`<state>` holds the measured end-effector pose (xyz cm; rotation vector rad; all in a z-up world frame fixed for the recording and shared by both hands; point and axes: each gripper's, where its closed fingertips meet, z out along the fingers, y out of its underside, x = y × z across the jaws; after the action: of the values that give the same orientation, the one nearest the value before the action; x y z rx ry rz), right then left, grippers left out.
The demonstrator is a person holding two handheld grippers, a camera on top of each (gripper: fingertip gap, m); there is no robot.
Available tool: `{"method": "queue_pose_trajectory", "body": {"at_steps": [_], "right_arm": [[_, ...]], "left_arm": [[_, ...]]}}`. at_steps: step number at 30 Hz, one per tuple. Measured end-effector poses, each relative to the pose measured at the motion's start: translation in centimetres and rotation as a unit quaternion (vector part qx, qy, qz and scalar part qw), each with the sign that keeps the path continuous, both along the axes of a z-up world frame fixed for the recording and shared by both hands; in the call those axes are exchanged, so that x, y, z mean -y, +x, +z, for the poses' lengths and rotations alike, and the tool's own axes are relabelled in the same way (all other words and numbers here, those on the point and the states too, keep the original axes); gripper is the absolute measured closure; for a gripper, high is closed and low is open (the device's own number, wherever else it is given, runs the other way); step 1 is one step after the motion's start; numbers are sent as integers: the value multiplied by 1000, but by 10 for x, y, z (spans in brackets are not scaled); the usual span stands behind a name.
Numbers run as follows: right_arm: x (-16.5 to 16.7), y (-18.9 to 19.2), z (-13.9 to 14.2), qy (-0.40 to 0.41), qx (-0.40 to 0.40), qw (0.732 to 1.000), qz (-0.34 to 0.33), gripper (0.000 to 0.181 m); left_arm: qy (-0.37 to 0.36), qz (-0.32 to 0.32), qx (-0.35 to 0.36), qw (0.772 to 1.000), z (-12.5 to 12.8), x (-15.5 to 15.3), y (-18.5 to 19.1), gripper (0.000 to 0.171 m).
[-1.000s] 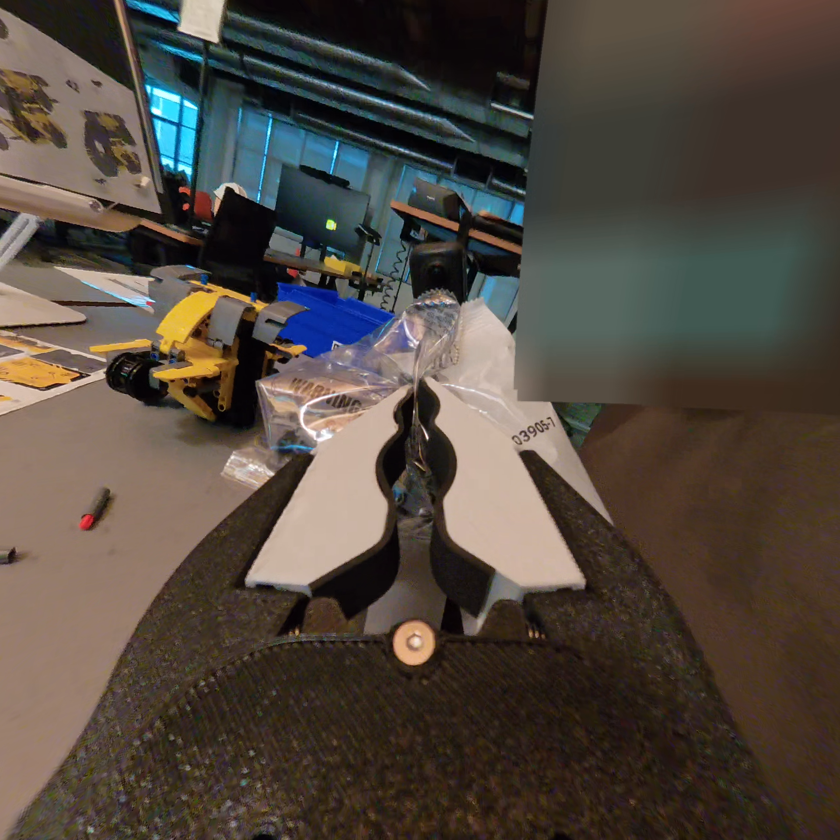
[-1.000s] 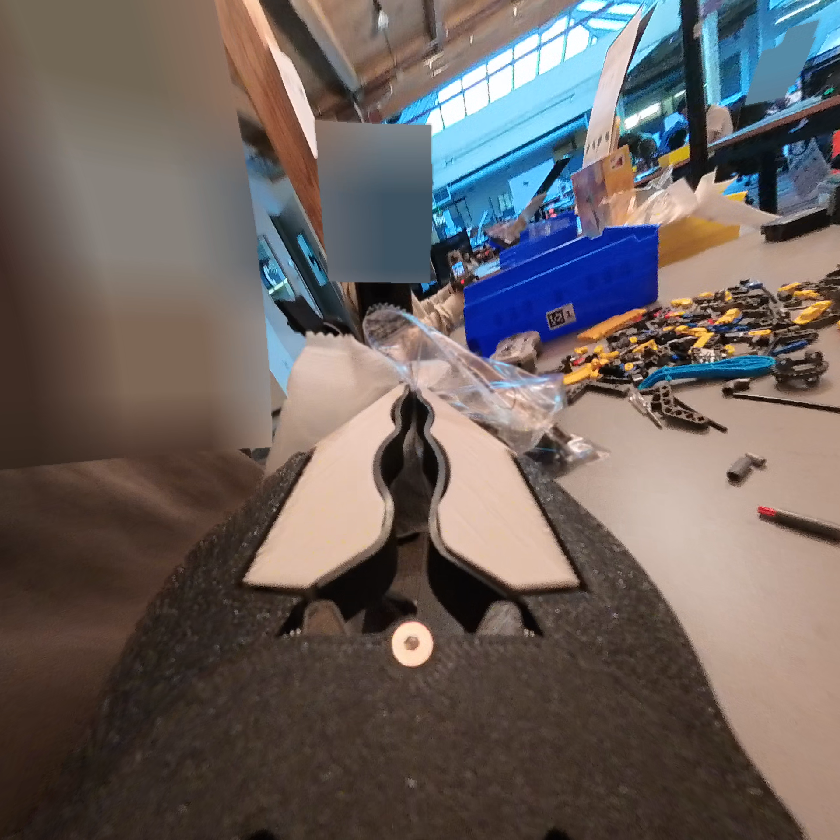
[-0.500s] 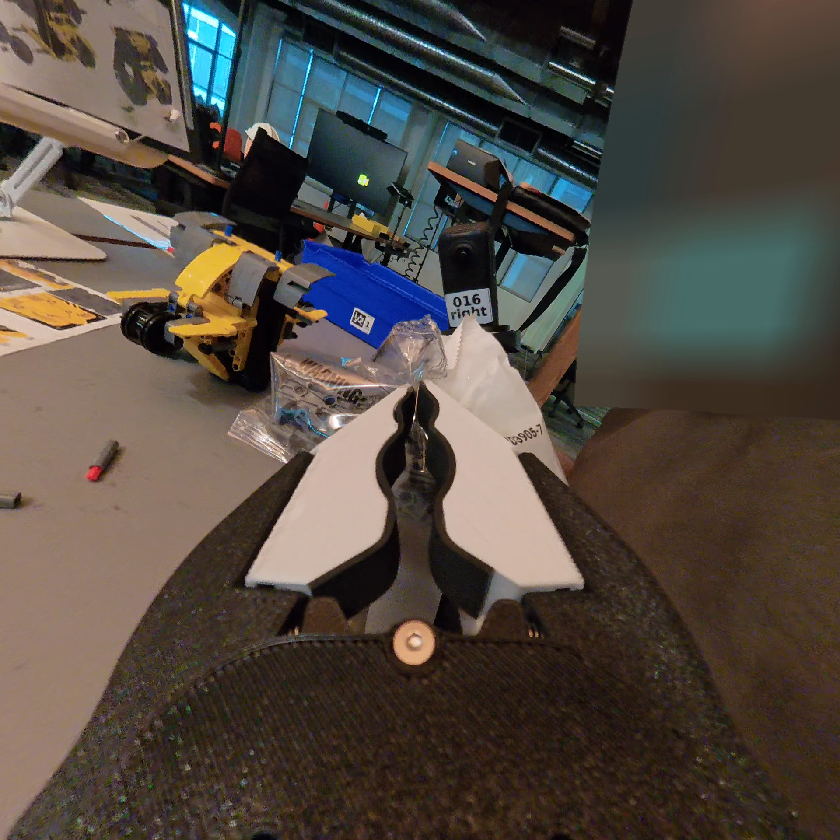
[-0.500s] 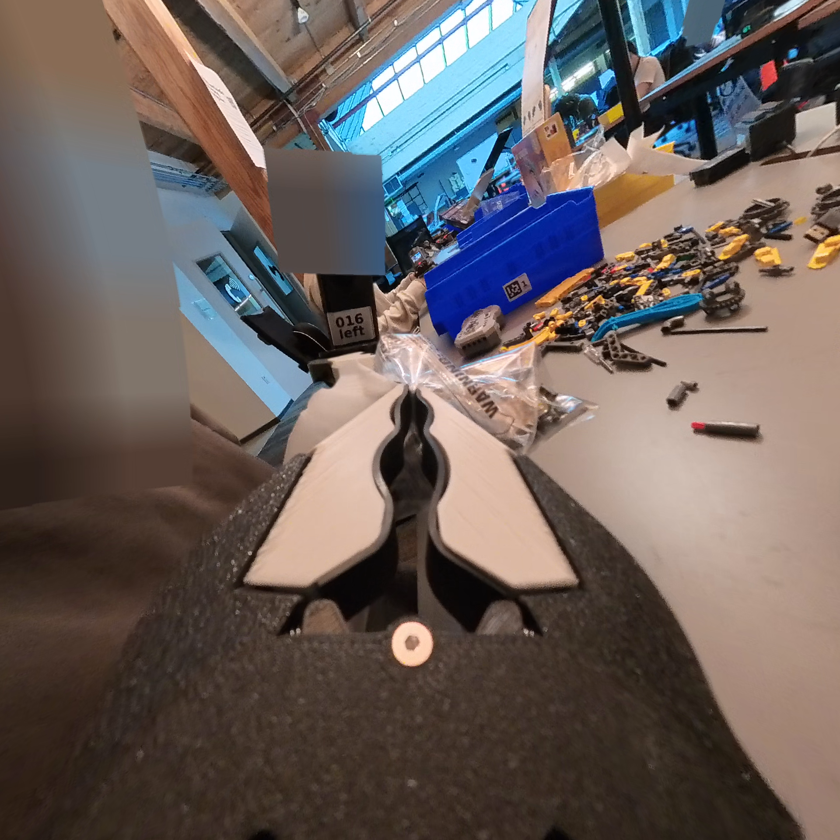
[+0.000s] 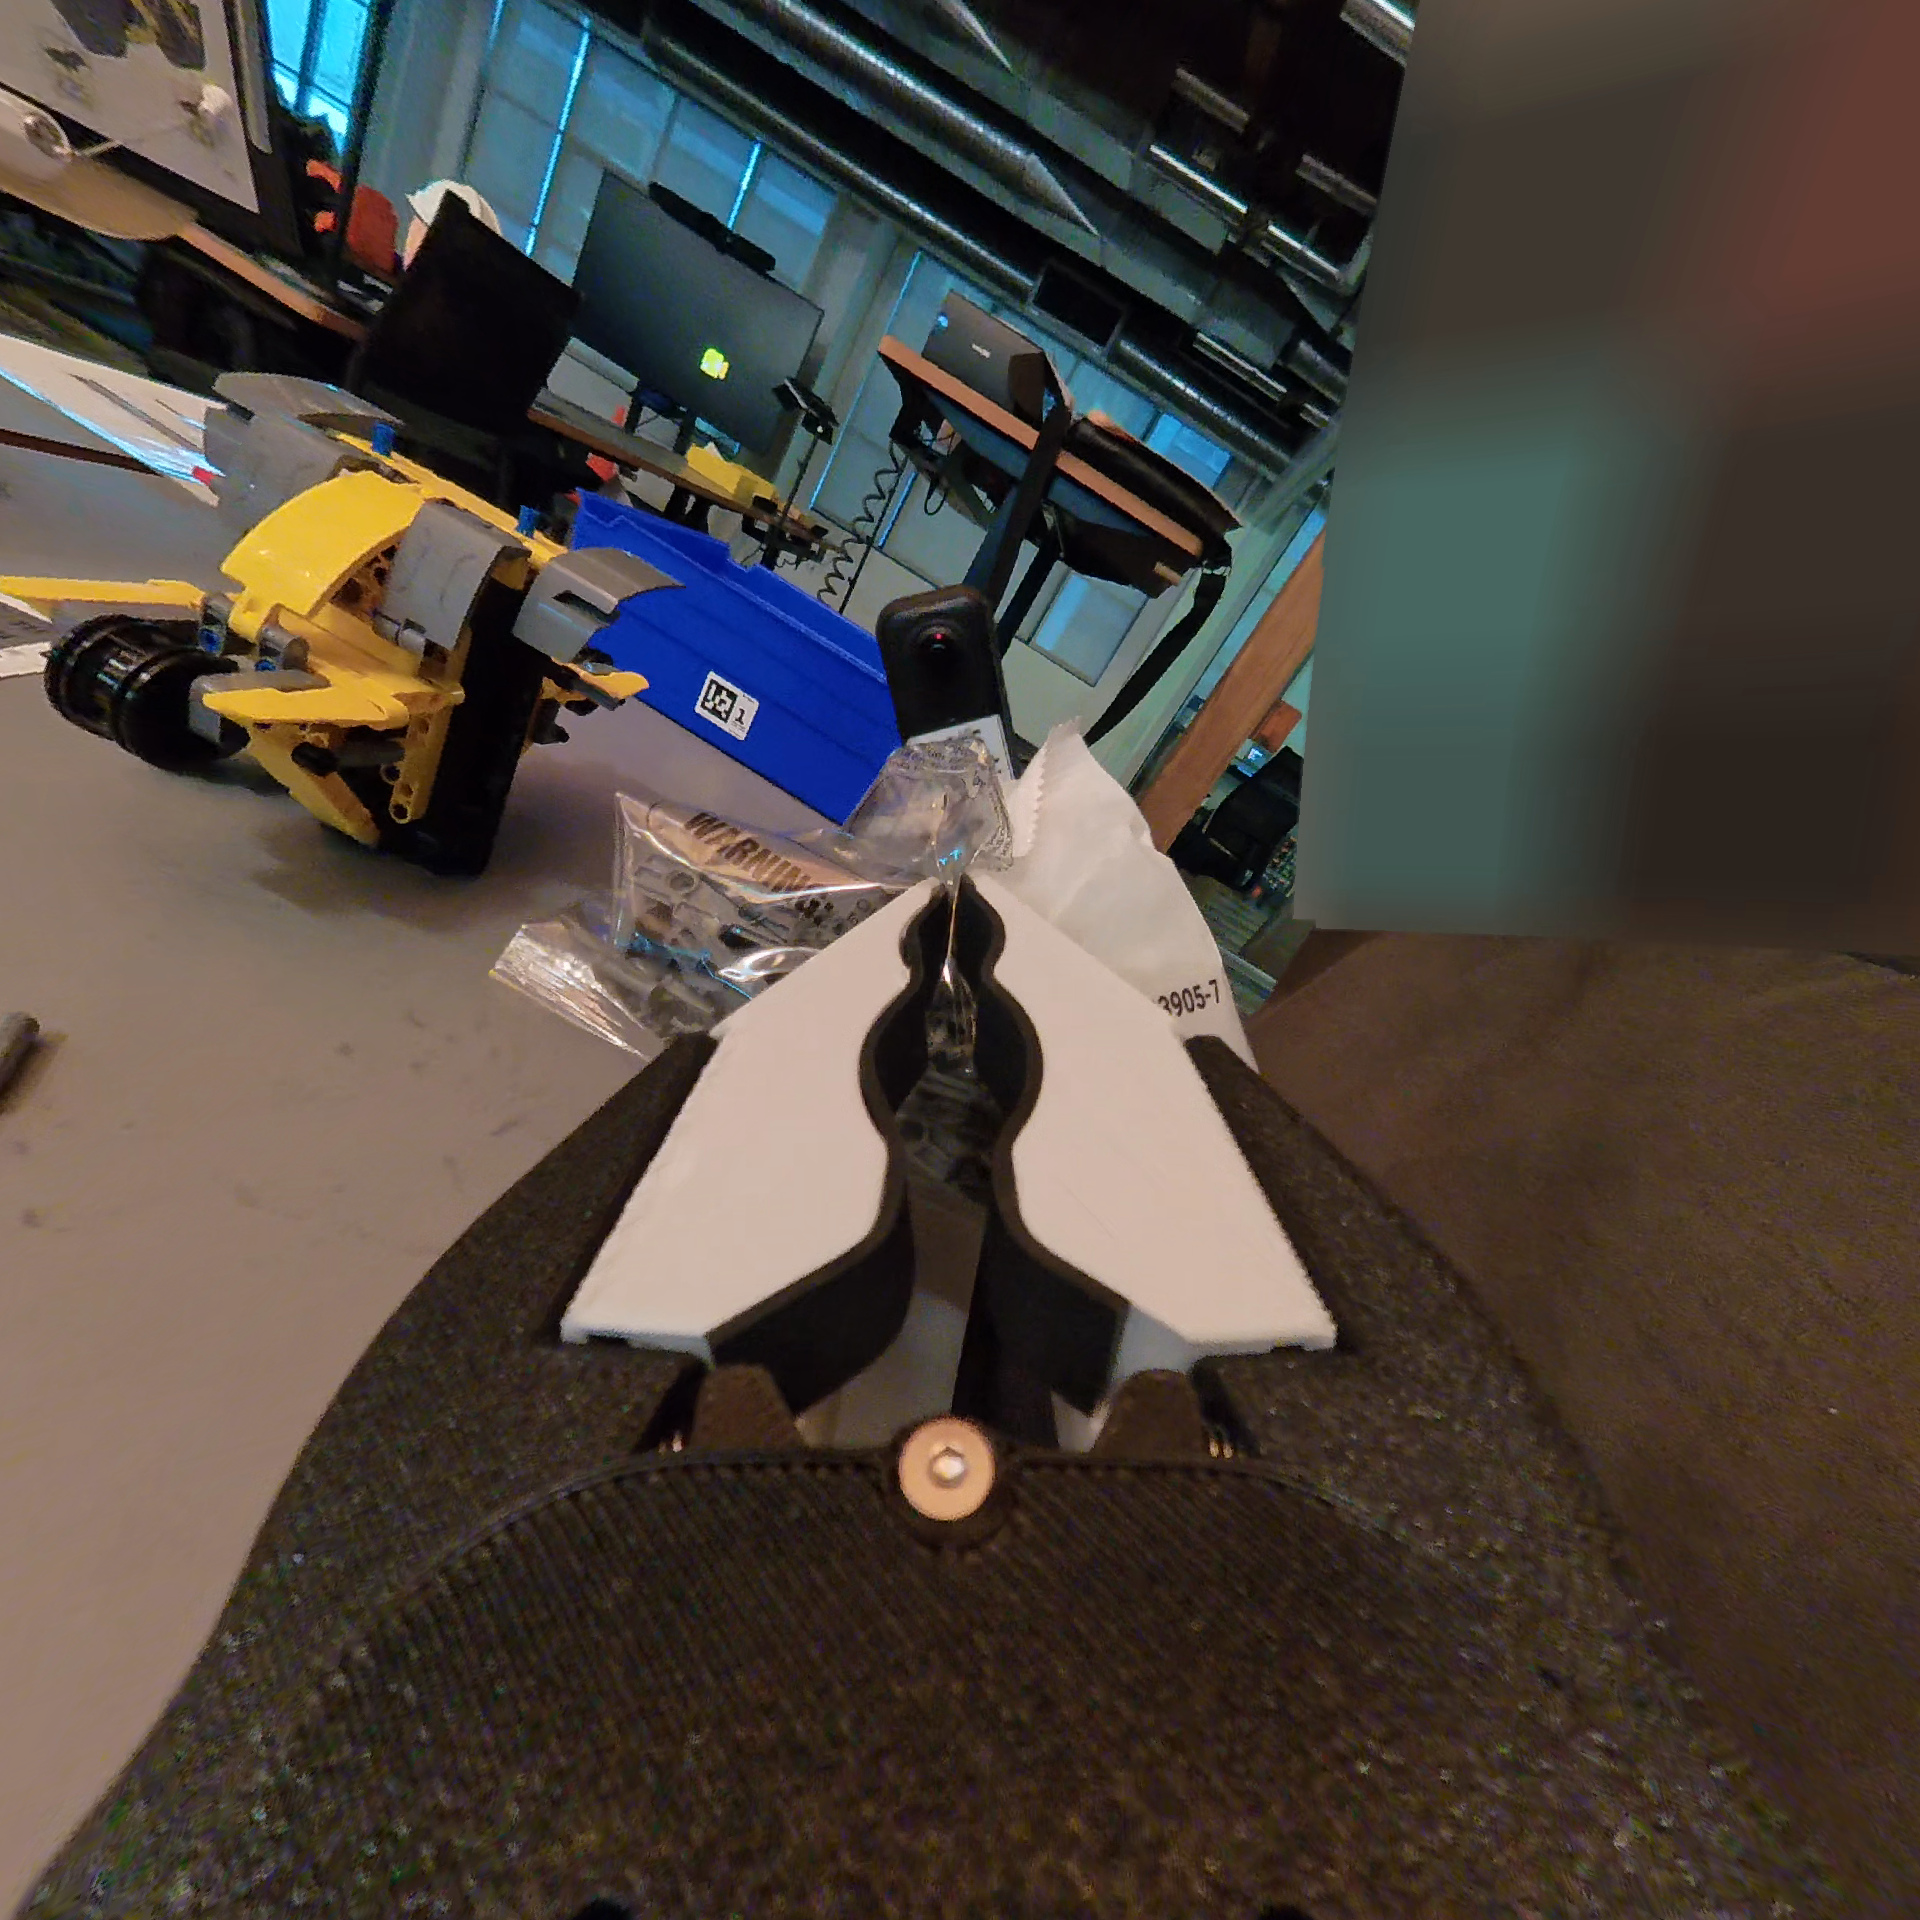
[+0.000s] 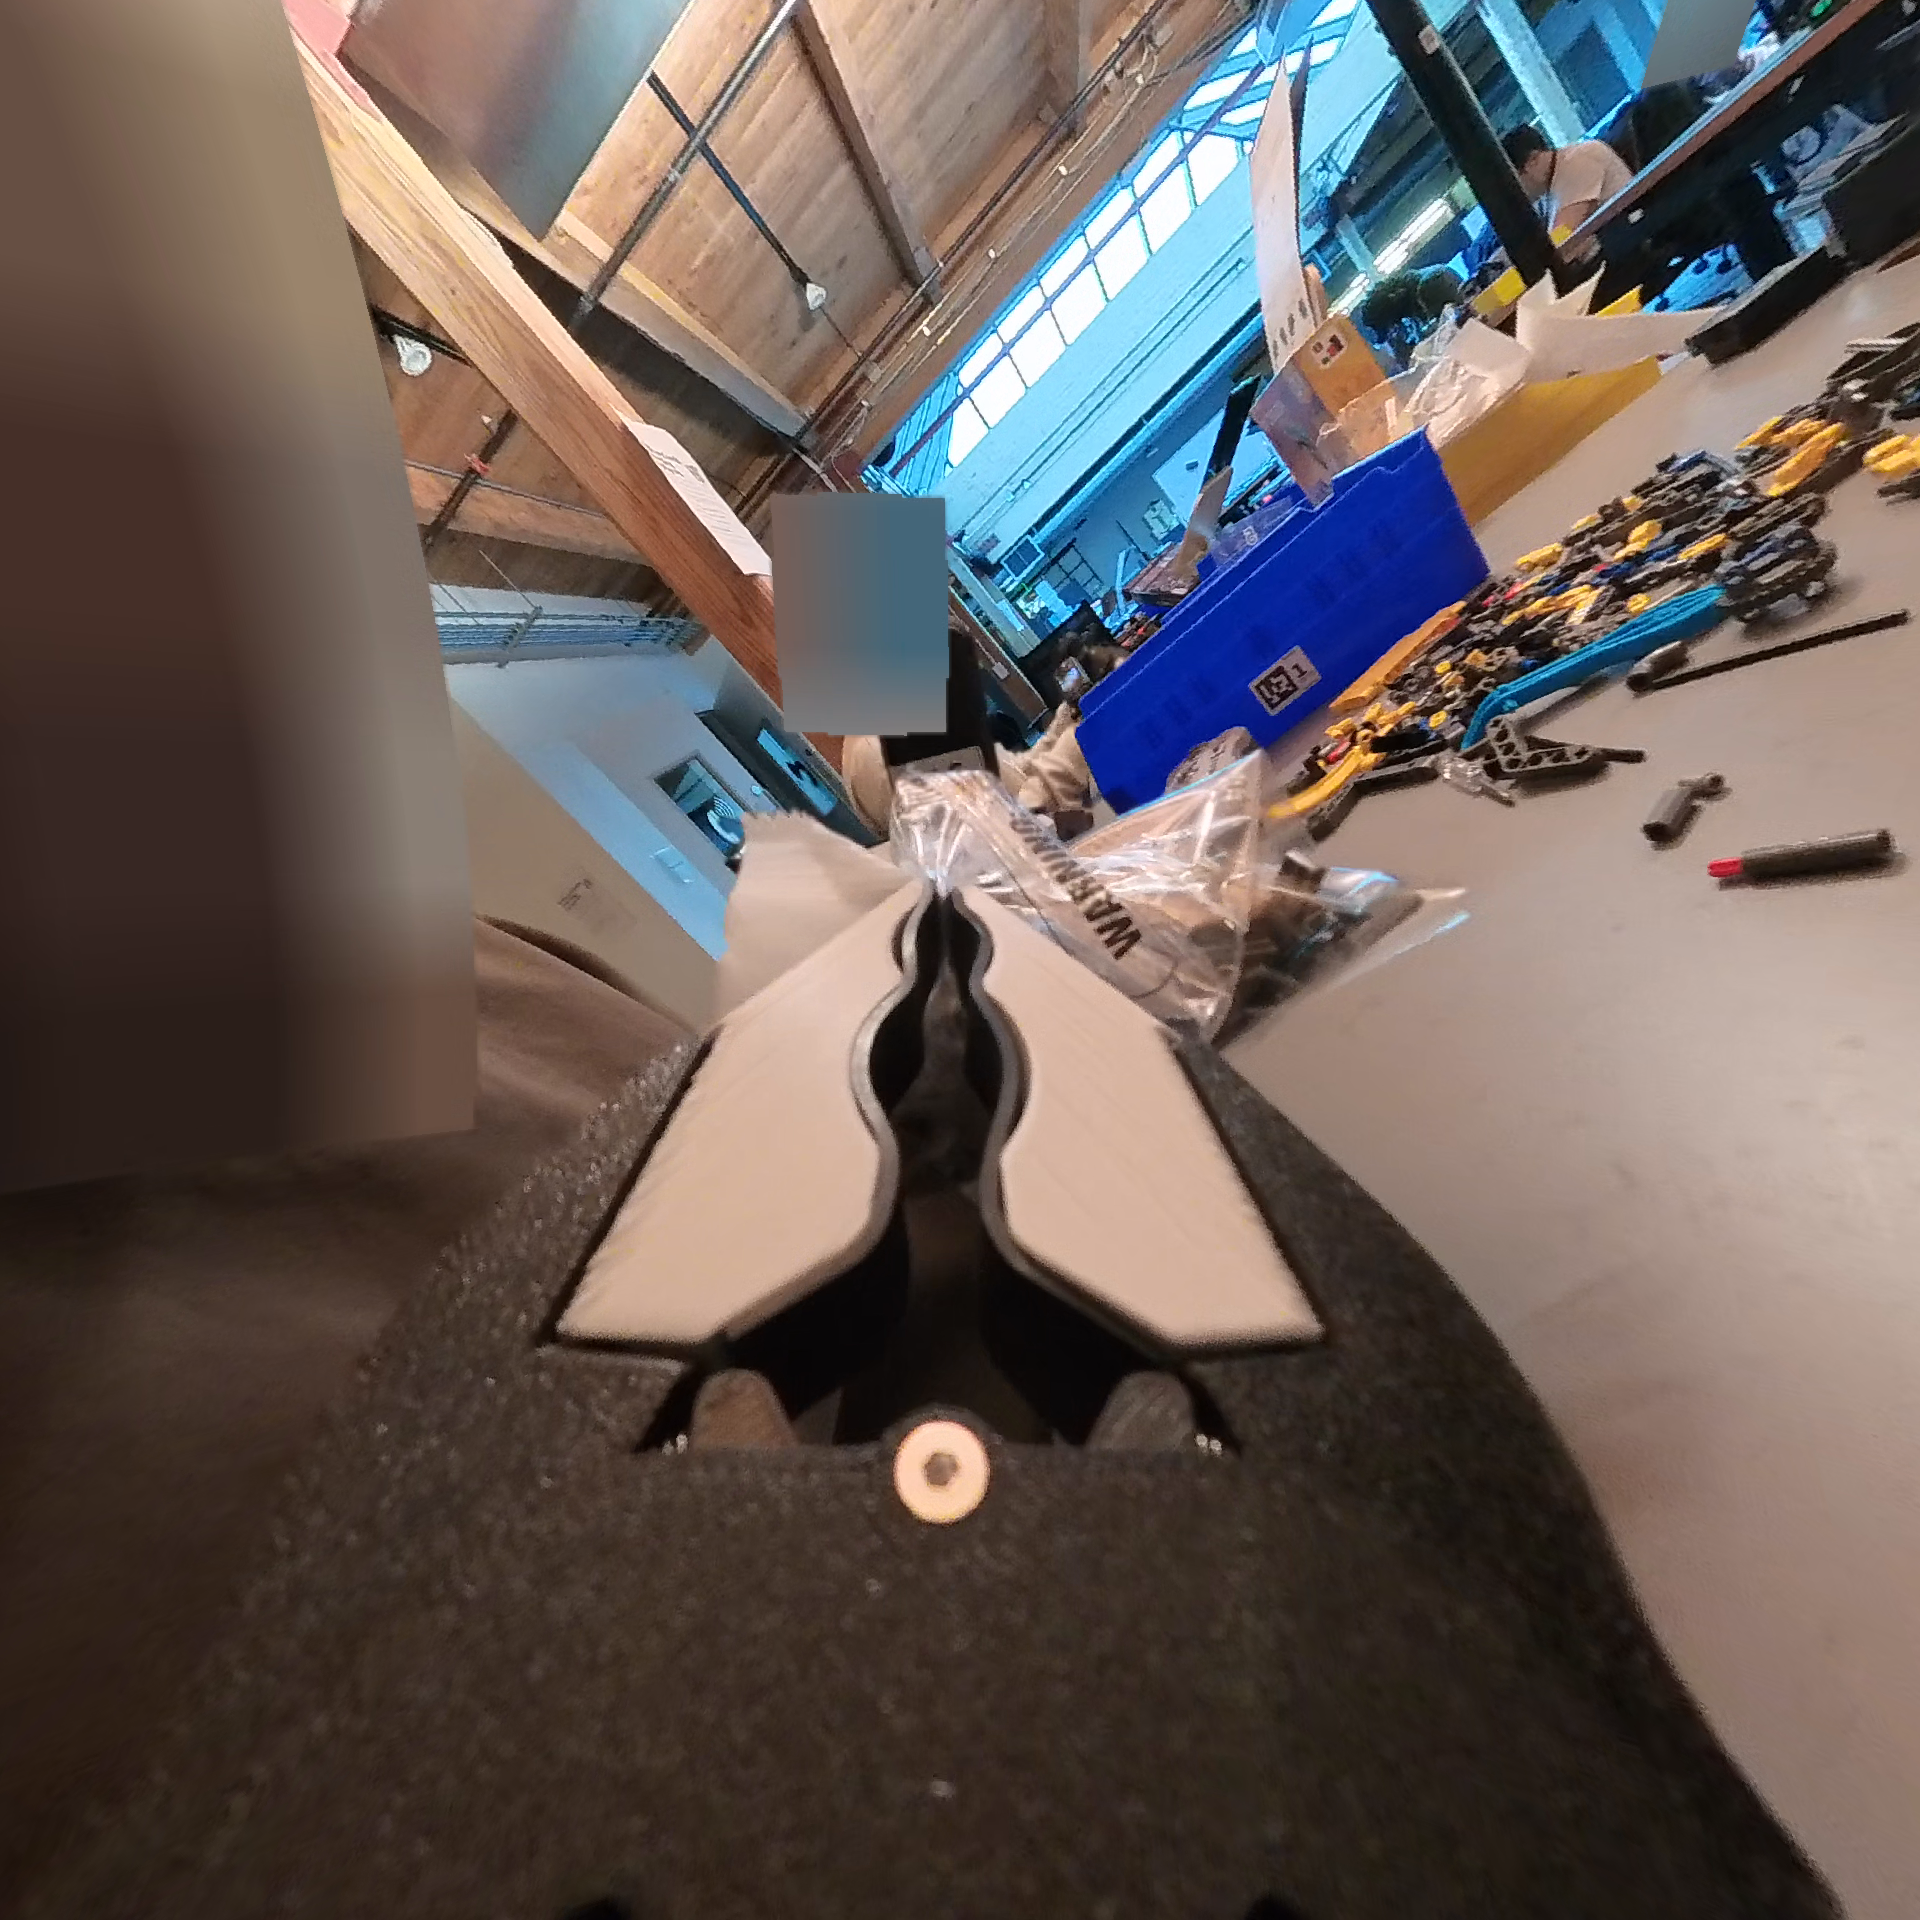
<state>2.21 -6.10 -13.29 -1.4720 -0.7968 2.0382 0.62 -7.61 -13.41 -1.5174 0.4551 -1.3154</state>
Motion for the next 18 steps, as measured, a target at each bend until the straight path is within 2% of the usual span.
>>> {"method": "queue_pose_trajectory", "body": {"at_steps": [8, 13, 18], "right_arm": [[0, 4, 2, -19, -20, 1000, 1, 181], [-5, -5, -2, 106, 25, 991, -74, 180], [-25, 10, 12, 100, 3, 987, -124, 149]], "left_arm": [[2, -7, 10, 1000, 3, 0, 2, 171], [28, -9, -47, 998, -4, -4, -4, 171], [17, 35, -43, 998, -9, -18, -18, 171]]}}
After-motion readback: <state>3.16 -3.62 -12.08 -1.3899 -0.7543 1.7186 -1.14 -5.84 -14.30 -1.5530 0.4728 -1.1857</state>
